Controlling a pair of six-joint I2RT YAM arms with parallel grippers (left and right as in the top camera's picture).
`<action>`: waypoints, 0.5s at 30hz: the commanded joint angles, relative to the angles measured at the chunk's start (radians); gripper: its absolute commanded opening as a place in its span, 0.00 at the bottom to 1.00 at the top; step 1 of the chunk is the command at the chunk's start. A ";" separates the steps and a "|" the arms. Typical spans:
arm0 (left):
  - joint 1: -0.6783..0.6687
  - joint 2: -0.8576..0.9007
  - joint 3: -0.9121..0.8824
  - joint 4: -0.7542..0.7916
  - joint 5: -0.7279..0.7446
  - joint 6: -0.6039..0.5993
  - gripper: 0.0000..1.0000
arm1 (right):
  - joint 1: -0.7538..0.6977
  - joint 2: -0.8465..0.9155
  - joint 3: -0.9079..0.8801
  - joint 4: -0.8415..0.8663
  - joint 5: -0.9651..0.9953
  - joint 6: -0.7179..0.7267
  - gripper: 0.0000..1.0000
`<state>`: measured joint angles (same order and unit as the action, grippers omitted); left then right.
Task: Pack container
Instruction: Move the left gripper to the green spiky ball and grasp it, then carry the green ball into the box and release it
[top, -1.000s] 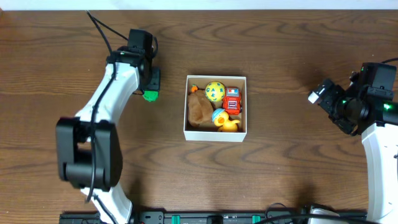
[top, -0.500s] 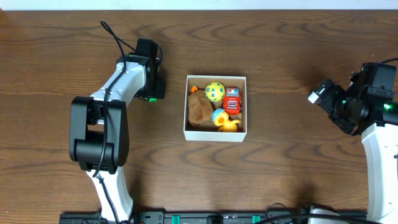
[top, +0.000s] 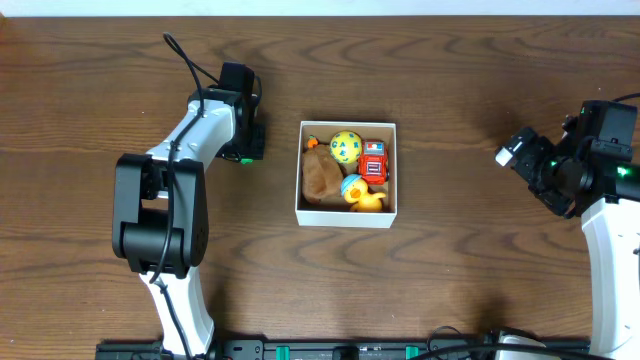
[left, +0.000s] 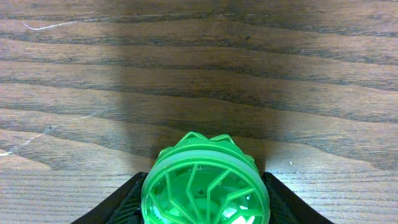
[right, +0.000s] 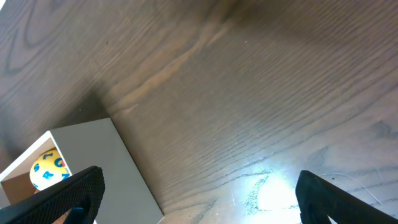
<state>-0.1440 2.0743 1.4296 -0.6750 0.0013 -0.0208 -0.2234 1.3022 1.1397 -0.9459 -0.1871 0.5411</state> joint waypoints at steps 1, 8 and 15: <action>0.003 0.012 -0.009 -0.018 0.007 0.009 0.46 | -0.009 0.000 0.005 0.000 -0.004 0.008 0.99; -0.003 -0.105 0.047 -0.129 0.008 0.009 0.45 | -0.009 0.000 0.005 0.000 -0.004 0.008 0.99; -0.074 -0.378 0.077 -0.169 0.054 0.009 0.41 | -0.009 0.000 0.005 0.000 -0.004 0.008 0.99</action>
<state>-0.1741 1.8339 1.4601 -0.8402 0.0074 -0.0208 -0.2234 1.3022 1.1397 -0.9455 -0.1871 0.5411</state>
